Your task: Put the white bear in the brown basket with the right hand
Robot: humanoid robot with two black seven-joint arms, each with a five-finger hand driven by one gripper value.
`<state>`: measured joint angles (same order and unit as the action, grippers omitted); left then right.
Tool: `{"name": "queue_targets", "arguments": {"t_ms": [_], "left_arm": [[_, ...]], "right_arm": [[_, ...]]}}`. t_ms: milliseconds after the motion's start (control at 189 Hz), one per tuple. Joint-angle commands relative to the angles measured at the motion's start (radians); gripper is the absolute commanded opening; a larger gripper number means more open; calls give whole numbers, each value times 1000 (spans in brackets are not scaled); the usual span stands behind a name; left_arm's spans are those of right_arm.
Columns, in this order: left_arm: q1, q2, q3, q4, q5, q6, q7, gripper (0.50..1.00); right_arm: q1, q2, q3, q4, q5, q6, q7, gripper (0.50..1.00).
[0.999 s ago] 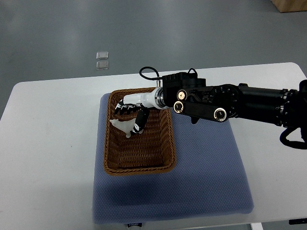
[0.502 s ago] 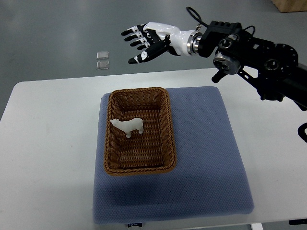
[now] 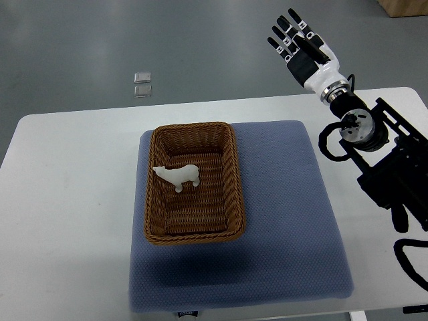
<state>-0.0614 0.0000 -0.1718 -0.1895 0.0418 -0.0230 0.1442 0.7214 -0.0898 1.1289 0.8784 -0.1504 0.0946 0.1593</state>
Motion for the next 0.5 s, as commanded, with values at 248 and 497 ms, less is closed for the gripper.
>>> {"name": "queue_targets", "arguments": {"t_ms": [248,497], "left_arm": [[0,0,0,4,0,0,0,1000],[0,0,0,-2,1,0,0,1000]], "right_arm": [[-96,56,101,-16,2,11,2,926],[-105,56,101,-29,2,11,2,926]]}}
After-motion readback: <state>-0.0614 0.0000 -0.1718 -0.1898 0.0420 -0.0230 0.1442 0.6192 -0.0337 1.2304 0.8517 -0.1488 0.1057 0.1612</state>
